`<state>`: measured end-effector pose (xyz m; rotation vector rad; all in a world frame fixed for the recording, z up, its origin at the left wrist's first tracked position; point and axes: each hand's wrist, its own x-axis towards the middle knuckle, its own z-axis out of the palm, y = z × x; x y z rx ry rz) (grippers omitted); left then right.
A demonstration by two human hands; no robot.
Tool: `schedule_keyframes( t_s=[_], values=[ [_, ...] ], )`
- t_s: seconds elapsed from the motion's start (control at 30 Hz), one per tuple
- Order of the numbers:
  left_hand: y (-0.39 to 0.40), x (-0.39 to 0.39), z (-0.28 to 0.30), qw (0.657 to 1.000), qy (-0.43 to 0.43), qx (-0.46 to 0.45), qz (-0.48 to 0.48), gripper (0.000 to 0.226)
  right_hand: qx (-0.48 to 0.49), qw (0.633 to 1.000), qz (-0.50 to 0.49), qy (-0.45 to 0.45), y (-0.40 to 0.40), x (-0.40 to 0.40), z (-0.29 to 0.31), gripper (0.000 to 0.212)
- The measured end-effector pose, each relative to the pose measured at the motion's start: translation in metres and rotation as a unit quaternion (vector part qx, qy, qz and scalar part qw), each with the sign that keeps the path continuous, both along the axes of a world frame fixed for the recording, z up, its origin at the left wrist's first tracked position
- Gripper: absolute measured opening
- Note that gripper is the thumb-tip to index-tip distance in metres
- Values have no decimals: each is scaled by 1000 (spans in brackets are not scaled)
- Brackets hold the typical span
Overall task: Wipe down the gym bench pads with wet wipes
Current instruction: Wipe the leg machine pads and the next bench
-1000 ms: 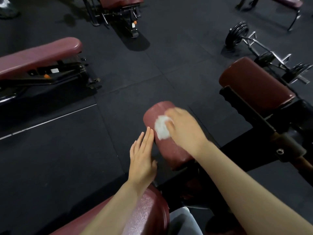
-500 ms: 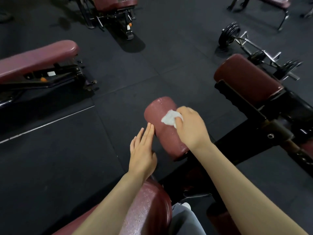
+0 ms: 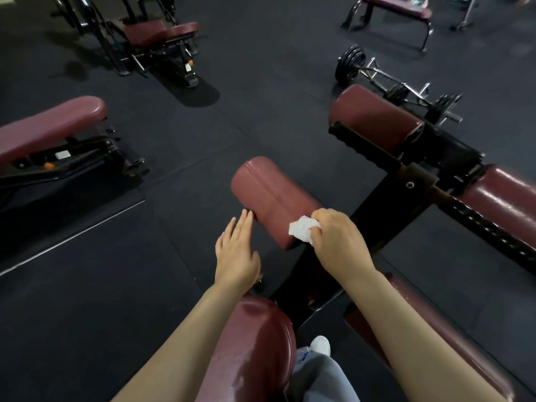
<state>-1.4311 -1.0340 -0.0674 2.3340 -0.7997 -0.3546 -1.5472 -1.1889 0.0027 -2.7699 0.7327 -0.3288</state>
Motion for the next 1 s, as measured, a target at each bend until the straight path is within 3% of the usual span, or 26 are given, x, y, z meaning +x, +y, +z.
schedule_keyframes(
  t_s=[0.07, 0.17, 0.27, 0.37, 0.43, 0.57, 0.67, 0.73, 0.8, 0.87, 0.93, 1.0],
  values=[
    [5, -9, 3, 999, -1, -29, -14, 81, 42, 999, -20, -13, 5, -15, 3, 10],
    [9, -27, 9, 991, 40, -117, -46, 56, 181, 977, -72, -82, 19, -36, 10, 8],
    [13, -51, 28, 966, 154, -191, -75, 29, 275, 949, -77, -132, 34, -55, 18, 9],
    [19, -78, 56, 924, 264, -266, -72, 22, 330, 930, -64, -146, 46, -73, 29, 13],
    [21, -89, 60, 916, 277, -282, -66, 15, 359, 920, -65, -141, 49, -84, 31, 14],
    [29, -107, 57, 932, 241, -267, -45, 8, 406, 899, -91, -141, 54, -101, 24, 7],
    [40, -118, 56, 941, 228, -250, -20, 16, 518, 835, -102, -156, 64, -116, 15, 7],
    [51, -128, 52, 923, 285, -257, 12, 14, 586, 792, -96, -143, 72, -127, 6, 10],
    [63, -140, 42, 920, 305, -244, 42, 13, 667, 723, -112, -139, 79, -136, -6, 14],
    [76, -153, 24, 959, 220, -169, 49, 16, 723, 663, -143, -127, 89, -143, -24, 17],
    [92, -163, 8, 984, 145, -96, 42, 14, 739, 644, -172, -103, 103, -150, -49, 22],
    [109, -169, -9, 986, 149, -62, 43, 6, 757, 622, -186, -77, 117, -154, -78, 28]
  ],
)
